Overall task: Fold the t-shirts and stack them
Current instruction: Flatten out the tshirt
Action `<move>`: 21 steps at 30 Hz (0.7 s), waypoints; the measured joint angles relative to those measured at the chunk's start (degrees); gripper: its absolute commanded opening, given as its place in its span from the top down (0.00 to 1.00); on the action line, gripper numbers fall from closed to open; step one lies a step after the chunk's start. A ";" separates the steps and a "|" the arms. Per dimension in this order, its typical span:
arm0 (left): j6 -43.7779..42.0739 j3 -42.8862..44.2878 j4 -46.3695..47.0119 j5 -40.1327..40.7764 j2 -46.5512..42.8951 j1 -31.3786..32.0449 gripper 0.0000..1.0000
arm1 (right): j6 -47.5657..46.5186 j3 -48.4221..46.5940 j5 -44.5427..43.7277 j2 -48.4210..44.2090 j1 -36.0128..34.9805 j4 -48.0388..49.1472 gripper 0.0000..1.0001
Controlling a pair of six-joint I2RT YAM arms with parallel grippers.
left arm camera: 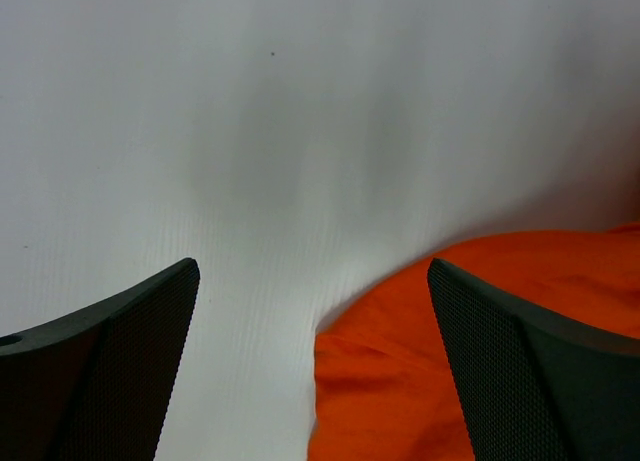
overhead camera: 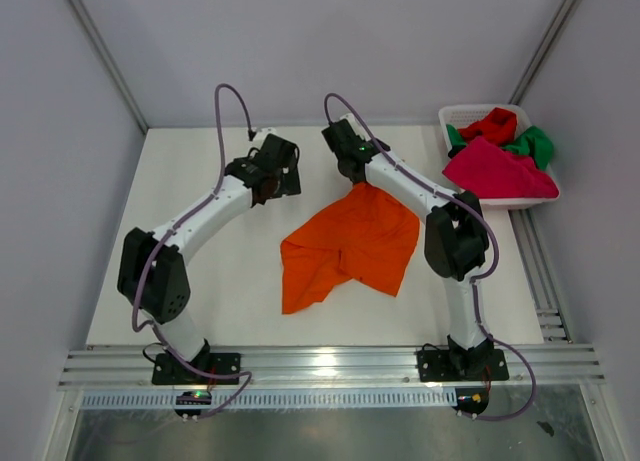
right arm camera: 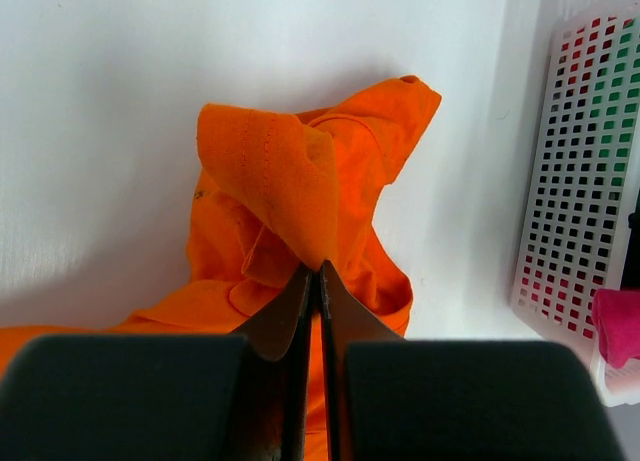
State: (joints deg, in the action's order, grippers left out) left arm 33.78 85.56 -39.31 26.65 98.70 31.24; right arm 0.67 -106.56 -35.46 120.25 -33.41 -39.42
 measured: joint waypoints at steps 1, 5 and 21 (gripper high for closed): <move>0.02 -1.14 1.31 0.02 -0.50 -0.09 0.01 | 0.00 0.11 0.00 0.00 0.00 0.04 0.93; 2.10 -9.07 5.42 -2.21 -5.66 -1.18 0.01 | 0.00 1.14 -0.02 0.00 0.00 0.35 0.93; 4.09 -10.21 9.92 -20.09 -0.55 -8.37 0.15 | 1.46 2.84 -0.04 -0.02 0.00 0.13 0.93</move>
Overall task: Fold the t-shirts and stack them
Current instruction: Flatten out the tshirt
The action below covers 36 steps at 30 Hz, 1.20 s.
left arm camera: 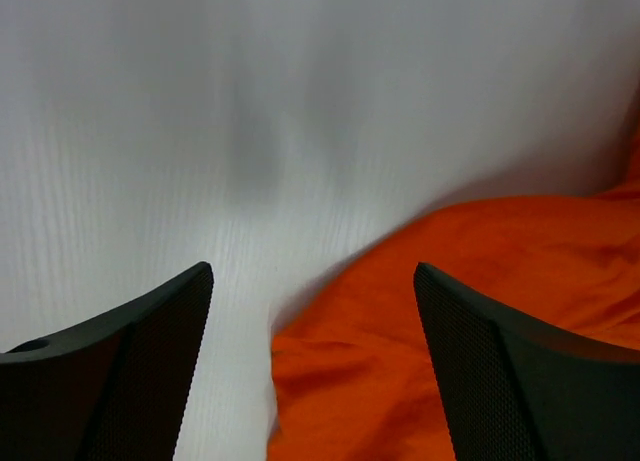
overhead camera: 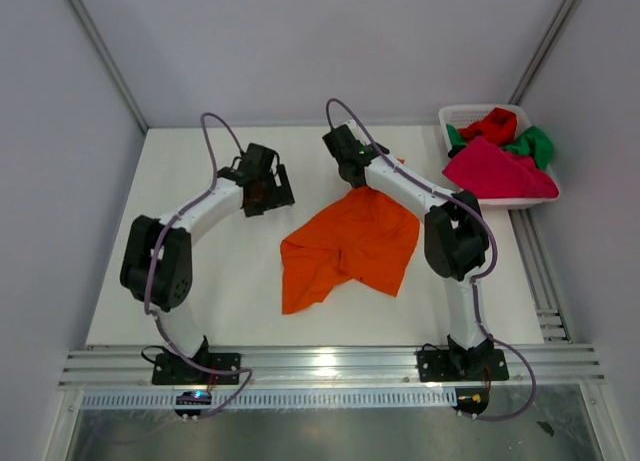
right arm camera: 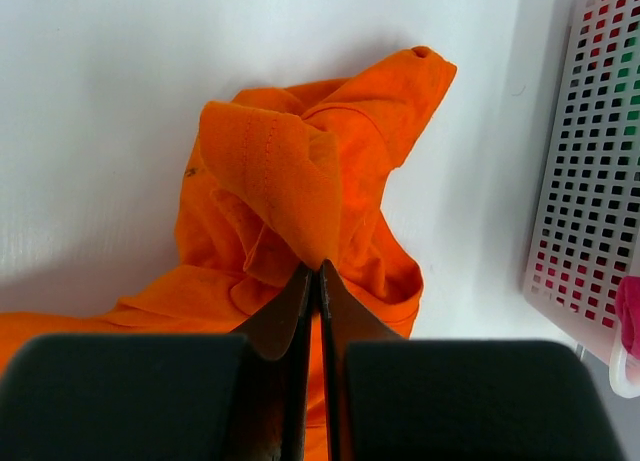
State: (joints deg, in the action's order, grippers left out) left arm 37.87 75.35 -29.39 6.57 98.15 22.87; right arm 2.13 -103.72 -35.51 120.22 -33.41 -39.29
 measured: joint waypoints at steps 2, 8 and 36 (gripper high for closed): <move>-0.04 0.28 -0.90 -2.82 5.35 0.00 0.15 | 0.37 0.00 0.04 0.00 0.00 -0.15 0.93; 0.74 2.99 -4.76 -7.04 13.00 3.41 0.15 | 1.16 0.00 -0.13 0.00 0.00 -0.63 0.93; -1.99 28.89 -30.67 9.40 21.46 10.80 1.00 | 2.10 -1.29 -1.90 0.02 0.07 -2.16 0.93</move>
State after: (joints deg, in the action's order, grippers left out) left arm 35.88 104.25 -60.05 15.97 119.61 33.67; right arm 4.23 -105.01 -37.41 120.25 -33.34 -41.45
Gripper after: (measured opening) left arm 0.014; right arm 0.072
